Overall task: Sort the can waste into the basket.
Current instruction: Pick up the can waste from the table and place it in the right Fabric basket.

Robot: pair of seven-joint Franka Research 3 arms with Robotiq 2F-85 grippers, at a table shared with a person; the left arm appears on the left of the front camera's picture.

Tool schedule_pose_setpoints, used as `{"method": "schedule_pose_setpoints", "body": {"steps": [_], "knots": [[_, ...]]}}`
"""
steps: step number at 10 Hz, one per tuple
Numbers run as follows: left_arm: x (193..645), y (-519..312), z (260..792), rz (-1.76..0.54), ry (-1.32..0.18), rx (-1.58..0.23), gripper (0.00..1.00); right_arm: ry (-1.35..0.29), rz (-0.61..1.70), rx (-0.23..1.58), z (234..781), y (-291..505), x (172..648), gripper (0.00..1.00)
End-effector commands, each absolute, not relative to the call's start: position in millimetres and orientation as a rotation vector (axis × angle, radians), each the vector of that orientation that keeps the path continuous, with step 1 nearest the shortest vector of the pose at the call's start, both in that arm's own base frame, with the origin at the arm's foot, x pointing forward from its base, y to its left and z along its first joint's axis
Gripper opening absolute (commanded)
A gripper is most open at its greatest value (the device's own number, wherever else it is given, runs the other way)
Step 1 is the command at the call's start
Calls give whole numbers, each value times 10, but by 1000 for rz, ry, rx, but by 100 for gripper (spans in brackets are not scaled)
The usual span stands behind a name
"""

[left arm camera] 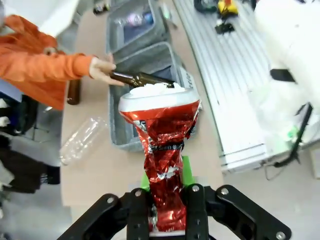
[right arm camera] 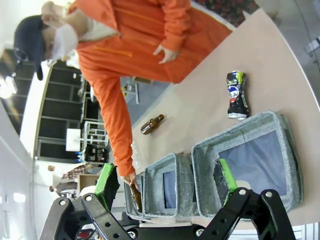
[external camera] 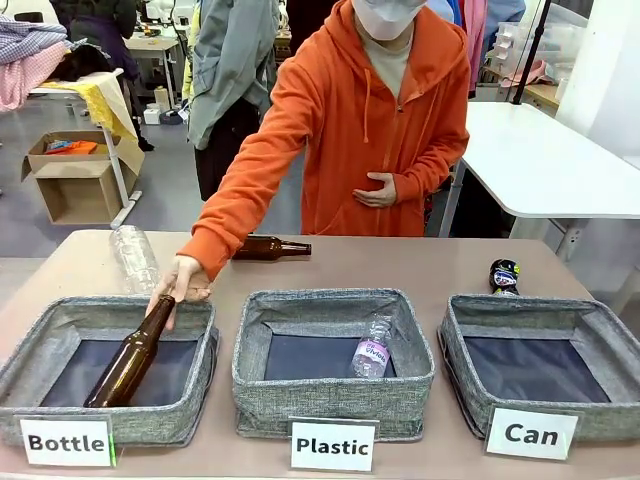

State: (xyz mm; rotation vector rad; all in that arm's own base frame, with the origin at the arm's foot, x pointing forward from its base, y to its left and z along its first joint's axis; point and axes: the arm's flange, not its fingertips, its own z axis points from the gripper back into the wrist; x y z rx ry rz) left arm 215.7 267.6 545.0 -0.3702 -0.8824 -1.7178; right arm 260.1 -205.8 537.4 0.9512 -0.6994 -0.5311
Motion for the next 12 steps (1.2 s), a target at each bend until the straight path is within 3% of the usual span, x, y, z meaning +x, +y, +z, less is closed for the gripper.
{"method": "schedule_pose_setpoints", "body": {"steps": [1, 5, 8, 12], "knots": [[2312, 2621, 5311, -1725, -976, -420, 0, -729, -508, 971, 5384, -2075, 2617, 100], [2702, 1742, 5535, -1670, -948, -503, 0, -729, -508, 971, 5384, -2075, 2617, 100], [3573, 184, 5568, -1899, -730, -529, 0, -729, -508, 971, 5384, -2075, 2617, 100], [4361, -2083, 5539, -2173, -554, -598, 0, -700, -530, 950, 5380, -2057, 2599, 100]]}}
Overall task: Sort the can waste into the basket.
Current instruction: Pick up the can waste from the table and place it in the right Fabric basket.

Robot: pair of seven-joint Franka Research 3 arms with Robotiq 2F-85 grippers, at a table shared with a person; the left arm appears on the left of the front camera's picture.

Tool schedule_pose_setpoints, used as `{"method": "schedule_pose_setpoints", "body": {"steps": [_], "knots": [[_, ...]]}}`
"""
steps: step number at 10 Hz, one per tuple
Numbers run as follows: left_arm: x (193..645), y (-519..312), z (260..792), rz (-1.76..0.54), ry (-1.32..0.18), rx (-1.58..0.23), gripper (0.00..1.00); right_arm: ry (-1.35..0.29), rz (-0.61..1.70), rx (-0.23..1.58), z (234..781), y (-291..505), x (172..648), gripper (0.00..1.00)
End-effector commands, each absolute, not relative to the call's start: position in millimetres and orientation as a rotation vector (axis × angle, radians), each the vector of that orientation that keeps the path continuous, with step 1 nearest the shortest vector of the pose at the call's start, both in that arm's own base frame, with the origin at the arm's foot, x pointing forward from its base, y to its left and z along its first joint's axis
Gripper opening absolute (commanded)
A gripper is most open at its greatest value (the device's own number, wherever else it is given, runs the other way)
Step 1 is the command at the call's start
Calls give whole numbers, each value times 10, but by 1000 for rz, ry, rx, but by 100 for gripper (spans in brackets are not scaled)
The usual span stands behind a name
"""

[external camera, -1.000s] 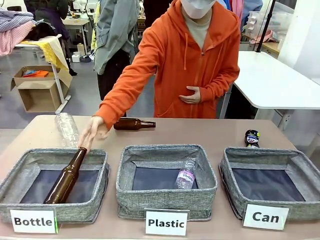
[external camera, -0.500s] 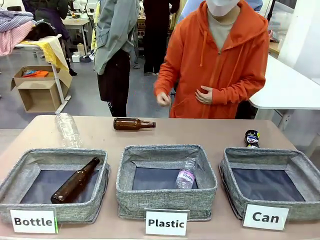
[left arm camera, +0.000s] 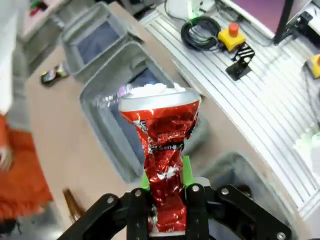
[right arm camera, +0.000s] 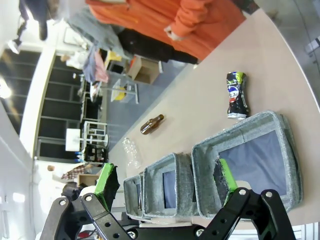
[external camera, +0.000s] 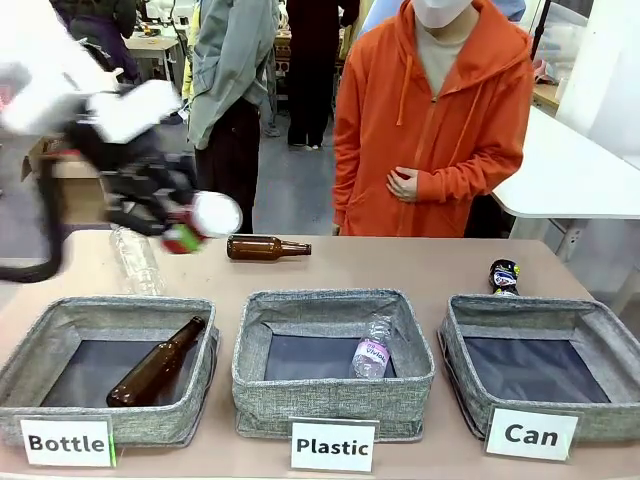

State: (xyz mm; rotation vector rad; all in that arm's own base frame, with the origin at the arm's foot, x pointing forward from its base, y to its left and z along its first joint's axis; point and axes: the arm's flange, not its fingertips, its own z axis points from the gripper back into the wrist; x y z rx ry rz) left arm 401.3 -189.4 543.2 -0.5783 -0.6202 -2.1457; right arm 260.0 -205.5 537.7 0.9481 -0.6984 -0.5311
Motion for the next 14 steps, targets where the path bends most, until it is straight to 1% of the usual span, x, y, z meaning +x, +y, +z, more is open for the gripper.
{"method": "schedule_pose_setpoints", "body": {"steps": [1, 2, 3, 4, 6, 7, 8, 9, 11, 14], "knots": [[4466, -2673, 5499, -2183, -522, -637, 0, -697, -471, 909, 5445, -2153, 2351, 100], [4539, -3273, 5431, -2120, -562, -701, 0, -714, -459, 884, 5479, -2291, 2125, 100], [4603, -3819, 5303, -2126, -526, -741, 0, -739, -439, 851, 5482, -2457, 1891, 100], [4599, -4434, 5169, -2137, -474, -778, 0, -729, -394, 793, 5444, -2610, 1599, 100], [4497, -5440, 4832, -2192, -415, -779, 0, -692, -279, 669, 5275, -2854, 1314, 100], [4440, -5820, 4650, -2216, -416, -697, 0, -684, -267, 649, 5209, -2927, 1221, 100], [4422, -6120, 4517, -2241, -483, -608, 0, -682, -266, 683, 5181, -2963, 1109, 100], [4498, -6317, 4423, -2218, -546, -593, 0, -689, -334, 687, 5256, -2826, 1222, 100], [4489, -6476, 4234, -2183, -487, -611, 0, -689, -334, 687, 5256, -2826, 1222, 100], [4503, -6486, 4206, -2229, -434, -606, 0, -689, -334, 687, 5256, -2826, 1222, 100]]}}
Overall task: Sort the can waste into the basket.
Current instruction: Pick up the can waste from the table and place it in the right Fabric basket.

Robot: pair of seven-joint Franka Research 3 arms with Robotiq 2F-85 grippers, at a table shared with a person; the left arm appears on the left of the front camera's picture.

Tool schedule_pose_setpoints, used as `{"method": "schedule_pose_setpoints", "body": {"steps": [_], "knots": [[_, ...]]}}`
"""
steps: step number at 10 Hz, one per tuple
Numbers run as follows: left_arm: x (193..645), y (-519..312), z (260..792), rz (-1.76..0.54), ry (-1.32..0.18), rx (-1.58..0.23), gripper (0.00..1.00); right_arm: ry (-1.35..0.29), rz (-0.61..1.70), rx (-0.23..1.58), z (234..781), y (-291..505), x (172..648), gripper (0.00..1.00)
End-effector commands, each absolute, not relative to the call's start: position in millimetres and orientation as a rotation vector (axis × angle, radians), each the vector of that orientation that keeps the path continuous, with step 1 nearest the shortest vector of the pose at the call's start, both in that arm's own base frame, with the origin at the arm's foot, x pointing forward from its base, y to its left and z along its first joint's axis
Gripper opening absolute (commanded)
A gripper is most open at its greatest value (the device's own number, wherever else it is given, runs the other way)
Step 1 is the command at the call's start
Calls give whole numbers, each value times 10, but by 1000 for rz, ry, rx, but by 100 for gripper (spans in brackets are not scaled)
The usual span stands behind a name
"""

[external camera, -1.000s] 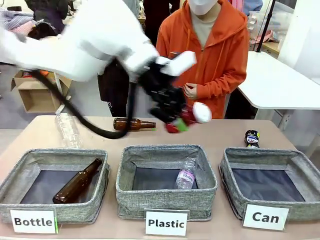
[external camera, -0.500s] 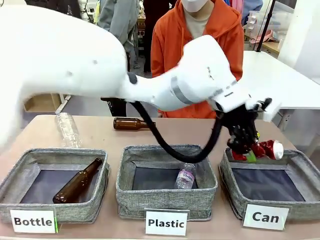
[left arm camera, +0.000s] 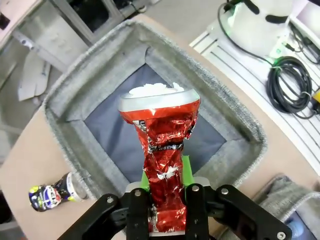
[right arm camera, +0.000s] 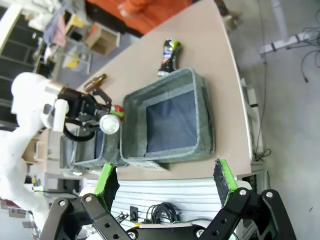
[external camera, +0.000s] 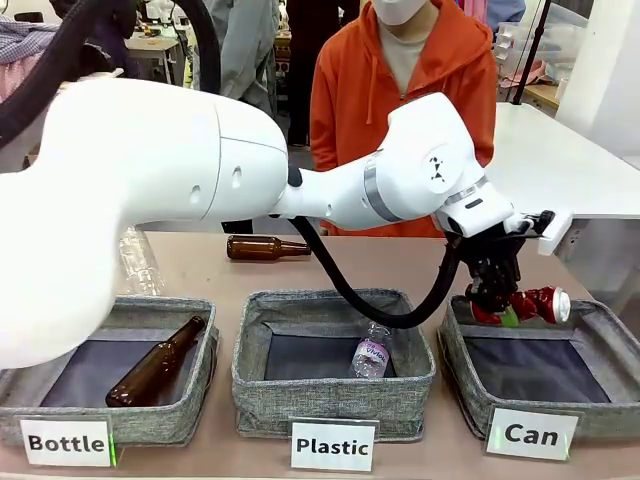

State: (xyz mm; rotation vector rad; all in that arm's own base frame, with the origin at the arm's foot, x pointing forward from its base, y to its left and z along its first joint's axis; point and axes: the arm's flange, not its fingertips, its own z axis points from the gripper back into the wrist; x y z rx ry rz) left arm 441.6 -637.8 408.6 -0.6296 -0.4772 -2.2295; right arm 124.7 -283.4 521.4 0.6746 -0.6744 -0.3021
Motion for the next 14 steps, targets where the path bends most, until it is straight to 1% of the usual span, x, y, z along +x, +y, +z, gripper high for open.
{"method": "schedule_pose_setpoints", "body": {"steps": [1, 2, 3, 8, 9, 10, 11, 12, 13, 14], "knots": [[4510, -6487, 4175, -2228, -422, -613, 58, -689, -334, 687, 5256, -2826, 1222, 100], [4515, -6472, 4133, -2243, -411, -610, 84, -689, -334, 687, 5256, -2826, 1222, 100], [4500, -6456, 4136, -2256, -415, -609, 100, -689, -334, 687, 5256, -2826, 1222, 100], [4403, -6333, 4245, -2268, -448, -624, 100, -689, -334, 687, 5256, -2826, 1222, 100], [4408, -6221, 4315, -2251, -402, -676, 100, -689, -334, 687, 5256, -2826, 1222, 100], [4405, -6093, 4421, -2234, -376, -678, 100, -689, -334, 687, 5256, -2826, 1222, 100], [4403, -5949, 4555, -2216, -310, -701, 100, -689, -334, 687, 5256, -2826, 1222, 100], [4352, -5677, 4685, -2125, -271, -738, 100, -674, -303, 675, 5214, -2835, 1247, 100], [4316, -5409, 4804, -2038, -197, -863, 100, -652, -336, 752, 5238, -2845, 1340, 100], [4311, -5141, 4905, -1960, -184, -911, 100, -612, -365, 799, 5241, -2768, 1500, 100]]}}
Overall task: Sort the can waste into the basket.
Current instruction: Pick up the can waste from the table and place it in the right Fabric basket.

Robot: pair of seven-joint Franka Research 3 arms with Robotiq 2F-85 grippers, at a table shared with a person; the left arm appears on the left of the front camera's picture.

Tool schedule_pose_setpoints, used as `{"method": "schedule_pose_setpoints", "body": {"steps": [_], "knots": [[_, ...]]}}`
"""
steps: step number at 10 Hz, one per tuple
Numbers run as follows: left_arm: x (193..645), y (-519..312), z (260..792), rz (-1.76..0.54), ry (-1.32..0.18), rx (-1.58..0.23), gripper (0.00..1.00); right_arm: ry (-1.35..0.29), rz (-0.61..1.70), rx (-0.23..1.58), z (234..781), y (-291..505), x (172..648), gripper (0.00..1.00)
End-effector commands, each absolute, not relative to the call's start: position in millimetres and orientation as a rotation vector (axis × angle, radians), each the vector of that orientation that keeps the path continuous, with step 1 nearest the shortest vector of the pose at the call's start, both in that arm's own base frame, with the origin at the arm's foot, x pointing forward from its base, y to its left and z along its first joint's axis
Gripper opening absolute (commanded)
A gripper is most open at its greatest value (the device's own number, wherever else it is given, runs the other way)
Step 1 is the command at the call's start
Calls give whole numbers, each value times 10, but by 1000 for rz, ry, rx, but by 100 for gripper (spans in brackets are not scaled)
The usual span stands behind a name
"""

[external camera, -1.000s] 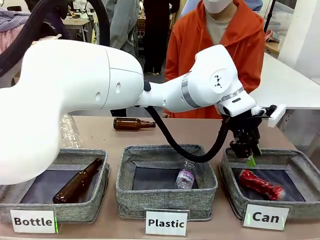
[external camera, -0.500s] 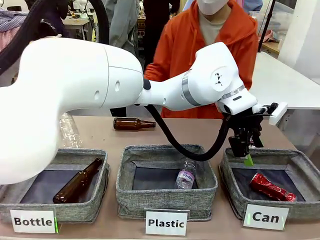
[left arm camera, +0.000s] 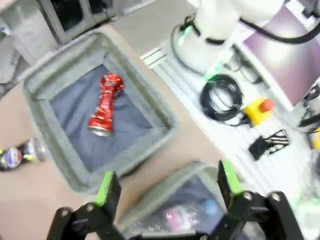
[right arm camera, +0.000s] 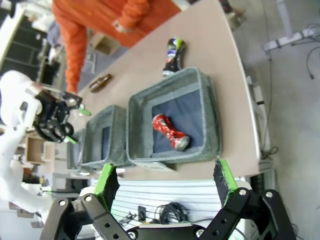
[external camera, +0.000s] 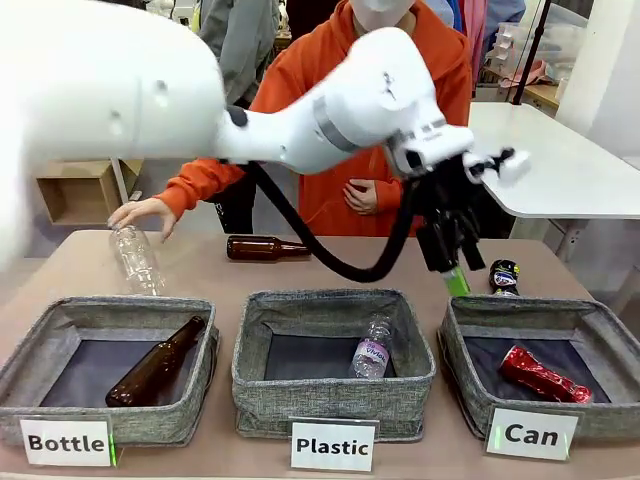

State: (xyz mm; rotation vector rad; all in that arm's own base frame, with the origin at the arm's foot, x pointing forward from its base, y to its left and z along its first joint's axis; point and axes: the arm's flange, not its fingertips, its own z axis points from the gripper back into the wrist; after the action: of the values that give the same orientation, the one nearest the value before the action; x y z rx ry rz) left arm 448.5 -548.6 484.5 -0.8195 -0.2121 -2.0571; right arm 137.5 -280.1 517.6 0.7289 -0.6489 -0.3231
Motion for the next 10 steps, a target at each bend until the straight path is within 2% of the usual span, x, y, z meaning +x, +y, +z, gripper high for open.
{"method": "schedule_pose_setpoints", "body": {"steps": [1, 2, 6, 7, 8, 10], "knots": [[4290, -4851, 4962, -1894, -192, -955, 100, -573, -368, 827, 5247, -2643, 1668, 100], [4255, -4466, 5050, -1832, -195, -980, 100, -525, -347, 835, 5226, -2437, 1873, 100], [4030, -2469, 5491, -1537, -454, -1136, 100, -379, -166, 858, 5057, -1403, 2610, 100], [3887, -1970, 5451, -1438, -525, -1171, 100, -341, -96, 878, 5013, -1143, 2807, 100], [3716, -1442, 5367, -1303, -631, -1159, 100, -281, -26, 945, 4994, -868, 3069, 100], [3460, -476, 5164, -1051, -743, -1144, 100, -204, 48, 1100, 4991, -536, 3500, 100]]}}
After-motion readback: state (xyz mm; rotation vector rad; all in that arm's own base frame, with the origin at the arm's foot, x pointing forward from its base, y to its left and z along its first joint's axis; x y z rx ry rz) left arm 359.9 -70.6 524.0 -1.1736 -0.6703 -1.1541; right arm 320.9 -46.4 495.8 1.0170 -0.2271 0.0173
